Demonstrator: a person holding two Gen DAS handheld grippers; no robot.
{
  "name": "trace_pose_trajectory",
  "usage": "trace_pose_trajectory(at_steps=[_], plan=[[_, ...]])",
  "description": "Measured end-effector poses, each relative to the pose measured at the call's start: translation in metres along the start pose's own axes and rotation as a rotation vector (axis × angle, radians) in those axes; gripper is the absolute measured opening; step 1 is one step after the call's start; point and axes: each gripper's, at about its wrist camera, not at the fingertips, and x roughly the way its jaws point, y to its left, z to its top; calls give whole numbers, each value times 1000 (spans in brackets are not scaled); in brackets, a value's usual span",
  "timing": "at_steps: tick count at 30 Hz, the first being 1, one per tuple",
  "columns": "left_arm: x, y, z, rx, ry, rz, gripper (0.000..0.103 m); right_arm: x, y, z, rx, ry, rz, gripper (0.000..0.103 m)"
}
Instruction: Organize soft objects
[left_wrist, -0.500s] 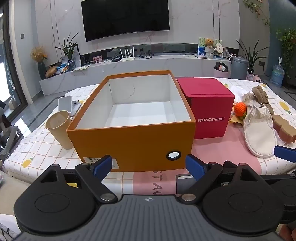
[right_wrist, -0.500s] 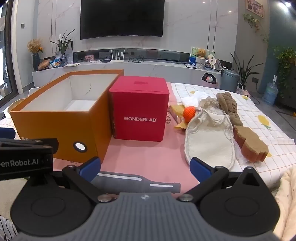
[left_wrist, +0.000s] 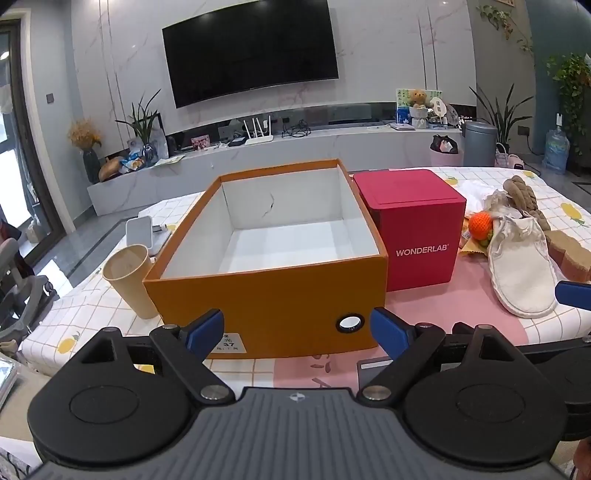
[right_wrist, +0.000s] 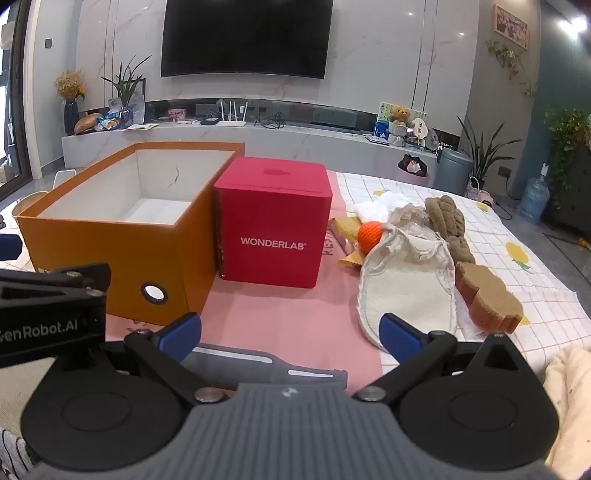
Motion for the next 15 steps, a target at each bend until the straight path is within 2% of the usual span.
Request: trace_pose_trajectory(at_steps=[10,15], plan=[[0,-1,-2,-12,7,0,103,3,-2,-1,13,12,-3,100],[5,1,-2,-27,48,-11,103,5,-1,-2,2,21,-9,100]])
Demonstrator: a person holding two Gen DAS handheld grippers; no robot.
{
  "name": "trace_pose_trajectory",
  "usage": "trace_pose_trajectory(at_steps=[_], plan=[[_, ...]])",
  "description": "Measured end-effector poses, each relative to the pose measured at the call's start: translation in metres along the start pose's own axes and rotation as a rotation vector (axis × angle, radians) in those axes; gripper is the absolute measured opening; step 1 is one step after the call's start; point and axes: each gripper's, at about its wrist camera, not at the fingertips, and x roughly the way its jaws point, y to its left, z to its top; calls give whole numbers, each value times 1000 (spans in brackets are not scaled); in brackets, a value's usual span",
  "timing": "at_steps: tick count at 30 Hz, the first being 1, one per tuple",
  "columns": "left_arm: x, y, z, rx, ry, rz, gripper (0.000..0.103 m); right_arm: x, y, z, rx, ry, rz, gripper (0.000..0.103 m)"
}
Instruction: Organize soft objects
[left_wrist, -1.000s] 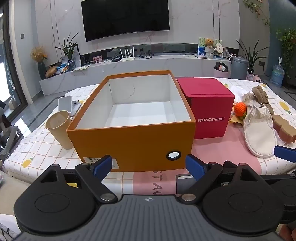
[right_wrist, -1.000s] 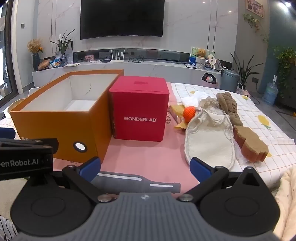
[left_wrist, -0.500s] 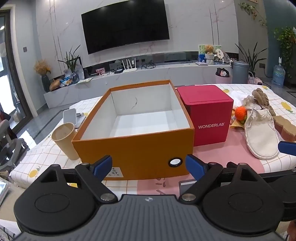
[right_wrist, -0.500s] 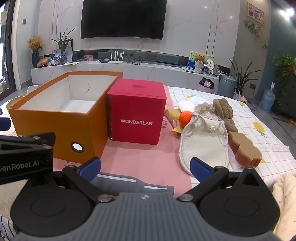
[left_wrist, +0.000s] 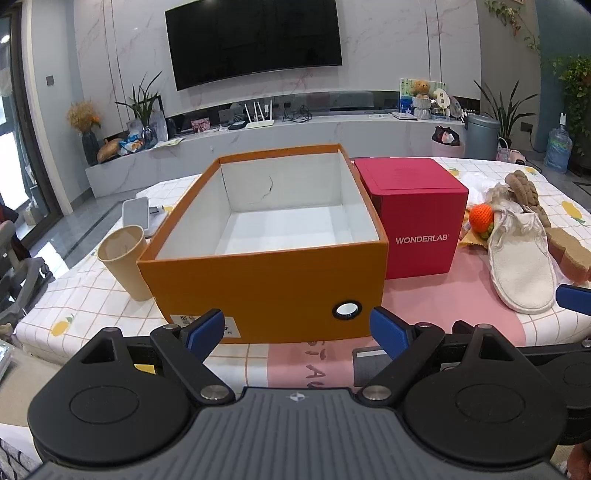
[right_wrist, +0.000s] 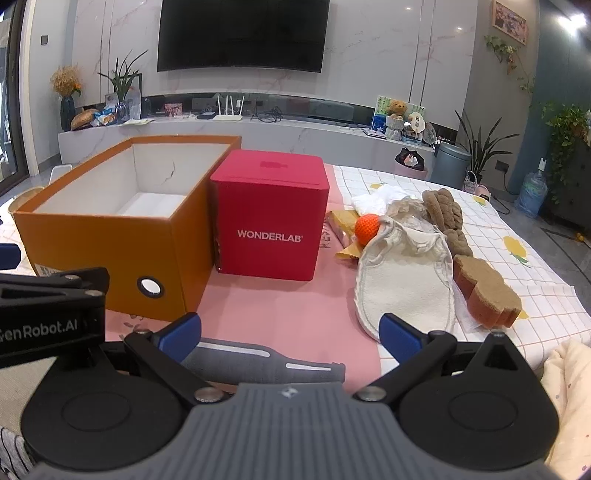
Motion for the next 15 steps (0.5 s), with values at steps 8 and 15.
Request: trace_pose_trajectory(at_steps=[8,15], plan=[[1,-2,-1,4,0,11,103,3,-1,-1,15,18,10,100],[0,-3,-2,-3,-3,12,103,6,-2,-1,25,28,19,100]])
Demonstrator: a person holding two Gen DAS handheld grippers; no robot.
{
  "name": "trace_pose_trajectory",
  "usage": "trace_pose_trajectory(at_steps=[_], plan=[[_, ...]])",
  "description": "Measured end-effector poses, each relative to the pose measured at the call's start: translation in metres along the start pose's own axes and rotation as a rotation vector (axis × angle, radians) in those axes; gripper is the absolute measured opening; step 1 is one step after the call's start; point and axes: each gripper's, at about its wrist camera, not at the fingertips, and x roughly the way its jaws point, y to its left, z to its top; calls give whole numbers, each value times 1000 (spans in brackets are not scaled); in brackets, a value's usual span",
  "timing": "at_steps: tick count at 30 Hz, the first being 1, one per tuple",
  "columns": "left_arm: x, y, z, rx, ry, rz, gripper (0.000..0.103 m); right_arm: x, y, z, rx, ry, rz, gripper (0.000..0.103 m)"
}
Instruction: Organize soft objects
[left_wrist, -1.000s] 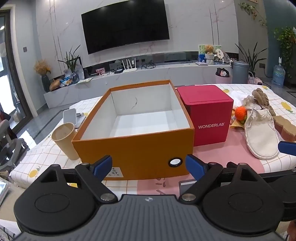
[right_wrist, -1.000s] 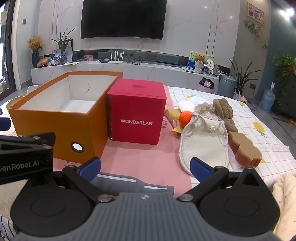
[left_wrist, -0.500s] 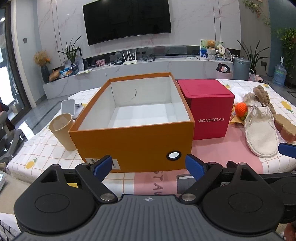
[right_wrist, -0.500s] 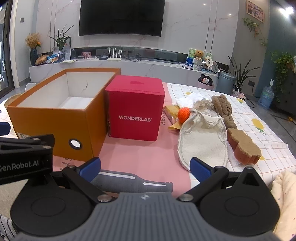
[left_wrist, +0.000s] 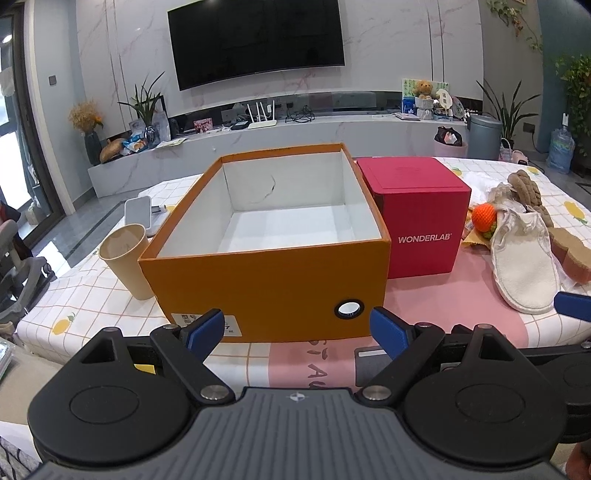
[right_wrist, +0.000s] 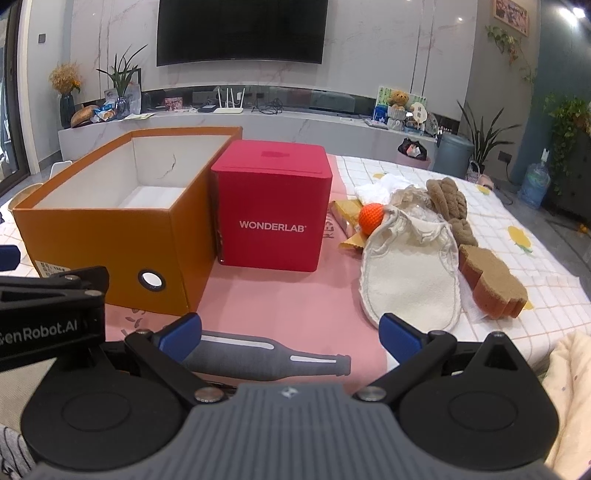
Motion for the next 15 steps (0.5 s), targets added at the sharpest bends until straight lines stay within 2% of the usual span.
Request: trace_pose_trajectory(at_steps=[15], plan=[[2,1,-1,-15,20,1,103,2,1,-1,-1,10,-4,100]])
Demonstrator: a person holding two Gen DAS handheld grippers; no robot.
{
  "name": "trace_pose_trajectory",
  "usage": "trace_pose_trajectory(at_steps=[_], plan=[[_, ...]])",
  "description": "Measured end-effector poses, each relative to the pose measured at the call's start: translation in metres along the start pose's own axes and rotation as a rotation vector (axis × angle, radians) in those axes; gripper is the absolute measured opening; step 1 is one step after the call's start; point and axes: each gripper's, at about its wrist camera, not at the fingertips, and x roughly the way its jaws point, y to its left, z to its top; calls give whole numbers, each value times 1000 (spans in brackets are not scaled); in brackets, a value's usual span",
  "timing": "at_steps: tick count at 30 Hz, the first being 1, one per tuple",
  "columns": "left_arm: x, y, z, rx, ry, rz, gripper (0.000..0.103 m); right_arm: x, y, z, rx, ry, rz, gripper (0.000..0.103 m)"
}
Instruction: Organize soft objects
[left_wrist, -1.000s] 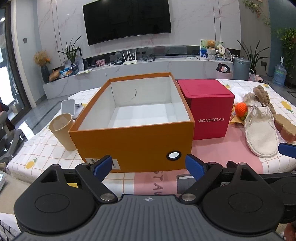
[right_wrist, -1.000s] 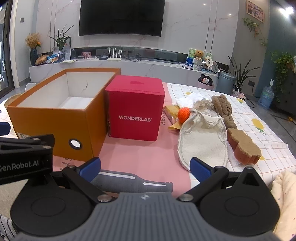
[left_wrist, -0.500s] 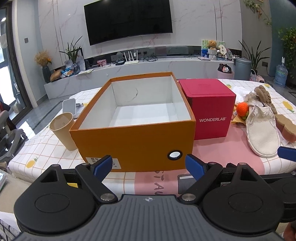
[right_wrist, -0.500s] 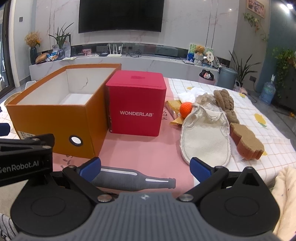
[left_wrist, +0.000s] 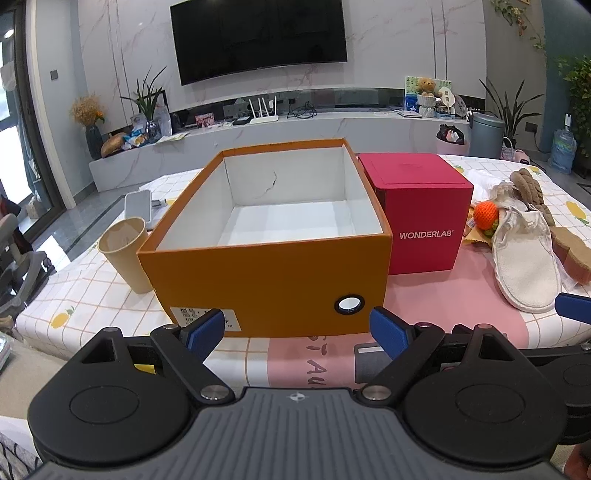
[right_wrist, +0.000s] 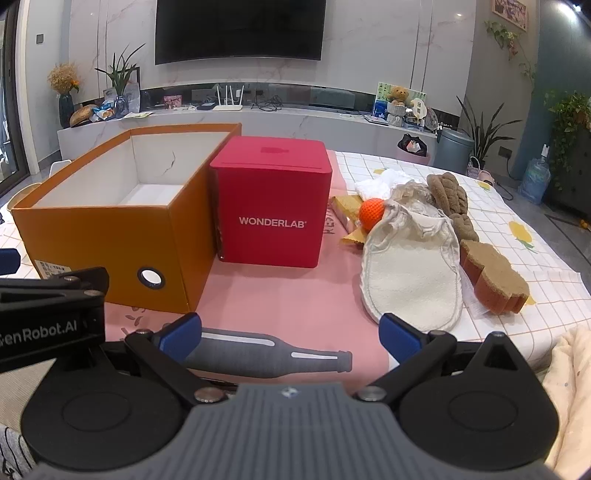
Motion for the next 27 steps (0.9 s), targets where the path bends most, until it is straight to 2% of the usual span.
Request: trace_pose_trajectory(at_steps=[27], plan=[[0,-1,-1,-16,1,-3,103,0,-1,-1,16,2,-2,100]])
